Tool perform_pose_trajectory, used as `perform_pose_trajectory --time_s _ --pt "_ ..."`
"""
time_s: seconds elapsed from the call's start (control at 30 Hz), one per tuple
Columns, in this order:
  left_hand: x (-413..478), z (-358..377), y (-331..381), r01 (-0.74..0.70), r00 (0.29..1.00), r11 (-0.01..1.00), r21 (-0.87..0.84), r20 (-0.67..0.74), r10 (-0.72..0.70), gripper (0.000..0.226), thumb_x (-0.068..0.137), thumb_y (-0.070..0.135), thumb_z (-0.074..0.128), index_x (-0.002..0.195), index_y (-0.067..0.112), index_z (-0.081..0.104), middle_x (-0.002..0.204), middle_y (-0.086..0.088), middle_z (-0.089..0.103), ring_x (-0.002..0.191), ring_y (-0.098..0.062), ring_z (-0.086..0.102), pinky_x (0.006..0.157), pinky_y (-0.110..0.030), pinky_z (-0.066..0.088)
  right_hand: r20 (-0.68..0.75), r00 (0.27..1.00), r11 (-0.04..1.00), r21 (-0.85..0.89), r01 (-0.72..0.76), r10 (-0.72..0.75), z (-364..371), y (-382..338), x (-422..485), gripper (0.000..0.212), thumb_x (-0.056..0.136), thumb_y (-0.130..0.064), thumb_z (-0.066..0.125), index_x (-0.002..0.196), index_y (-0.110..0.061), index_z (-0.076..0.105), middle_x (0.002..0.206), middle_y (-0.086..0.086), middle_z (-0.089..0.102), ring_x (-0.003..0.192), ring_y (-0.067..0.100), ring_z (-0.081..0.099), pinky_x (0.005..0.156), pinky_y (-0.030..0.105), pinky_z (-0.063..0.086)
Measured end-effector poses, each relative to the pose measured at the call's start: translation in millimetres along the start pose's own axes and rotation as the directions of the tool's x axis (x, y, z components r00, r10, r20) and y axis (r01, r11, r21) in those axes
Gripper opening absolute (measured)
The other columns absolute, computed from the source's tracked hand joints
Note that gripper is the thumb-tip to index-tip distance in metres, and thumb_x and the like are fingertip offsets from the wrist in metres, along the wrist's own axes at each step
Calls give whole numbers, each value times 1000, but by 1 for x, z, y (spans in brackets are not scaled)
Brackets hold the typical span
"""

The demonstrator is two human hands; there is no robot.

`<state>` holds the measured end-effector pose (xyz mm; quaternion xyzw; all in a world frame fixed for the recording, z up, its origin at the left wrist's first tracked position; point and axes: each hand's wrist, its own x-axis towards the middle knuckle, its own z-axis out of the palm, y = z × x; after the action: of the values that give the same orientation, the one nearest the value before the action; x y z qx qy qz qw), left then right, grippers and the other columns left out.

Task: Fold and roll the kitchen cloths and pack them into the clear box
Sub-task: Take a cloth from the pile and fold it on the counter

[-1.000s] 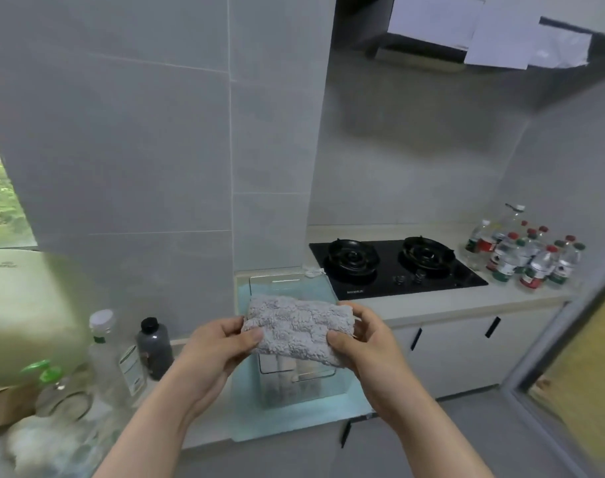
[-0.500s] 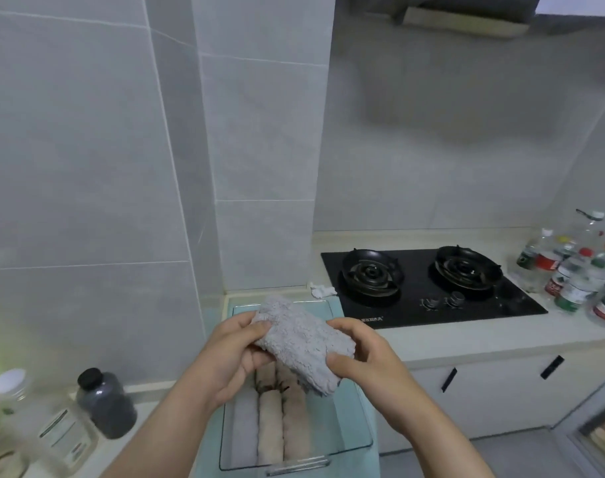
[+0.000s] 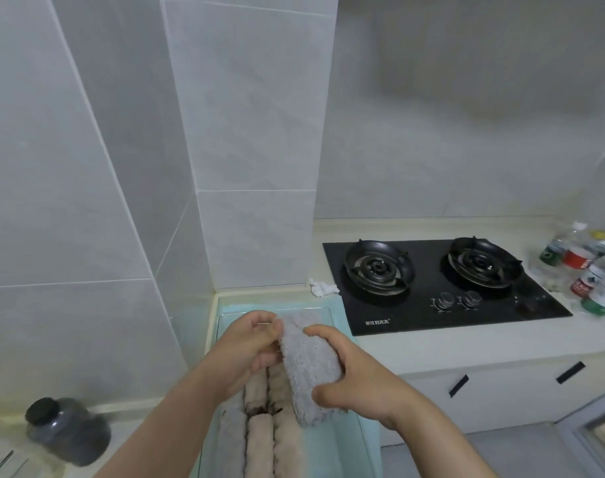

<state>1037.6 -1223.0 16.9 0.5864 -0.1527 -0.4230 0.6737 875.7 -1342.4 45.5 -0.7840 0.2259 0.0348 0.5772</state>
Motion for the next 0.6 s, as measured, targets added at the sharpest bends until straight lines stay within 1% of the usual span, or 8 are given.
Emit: perform_pose_trajectory --time_s 0.07,0.1,0.17,0.23,0.3,0.37,0.47,0.6 --pt "5 -13 -10 7 999 987 162 -48 1 16 97 21 55 99 7 61 96 -7 65 89 -20 66 70 -29 56 -42 997 985 -152 -78 72 6 13 5 73 72 -15 66 130 -49 39 115 -7 52 82 6 61 66 22 53" --pt "6 -23 -17 -42 994 946 322 -80 71 14 97 23 55 94 11 63 91 -3 63 85 -16 62 71 -27 54 -58 992 953 -276 -121 109 11 22 6 74 72 -19 65 133 -48 34 117 -8 46 90 9 60 71 23 54" --pt "4 -46 -36 -199 961 742 641 -21 276 19 97 25 54 80 19 62 78 1 61 74 -11 57 71 -29 48 -79 983 854 -488 -181 164 25 41 8 74 76 -26 63 137 -45 25 116 -5 37 96 17 58 73 27 50" --pt "2 -65 -58 -278 936 519 808 105 337 26 95 34 51 76 20 62 74 3 60 71 -11 56 71 -35 47 -94 975 748 -628 -215 202 43 59 10 76 81 -27 62 141 -42 19 117 0 34 98 25 56 73 30 45" --pt "3 -81 -78 -347 909 344 873 222 353 39 91 44 43 78 16 66 75 3 61 73 -14 57 71 -38 49 -104 965 660 -711 -242 242 62 76 13 79 83 -23 61 145 -40 14 122 7 33 101 31 56 74 34 45" --pt "4 -90 -91 -432 861 233 871 322 393 42 90 42 40 77 12 67 73 2 61 69 -16 56 66 -40 49 -107 952 608 -747 -268 288 77 91 19 80 84 -16 60 146 -35 14 126 12 32 102 34 55 75 35 44" --pt "3 -92 -95 -473 824 191 860 355 442 39 92 37 40 76 12 67 73 2 61 68 -17 55 65 -39 47 -107 916 548 -772 -322 388 91 104 27 74 85 -11 59 146 -25 18 128 16 29 105 36 54 78 39 45" --pt "7 -93 -99 -501 794 171 849 372 481 38 93 35 40 74 13 65 69 9 50 64 -14 46 63 -32 38 -156 857 451 -796 -404 492 104 113 38 74 86 -3 57 147 -20 18 133 17 26 112 34 49 88 39 47"
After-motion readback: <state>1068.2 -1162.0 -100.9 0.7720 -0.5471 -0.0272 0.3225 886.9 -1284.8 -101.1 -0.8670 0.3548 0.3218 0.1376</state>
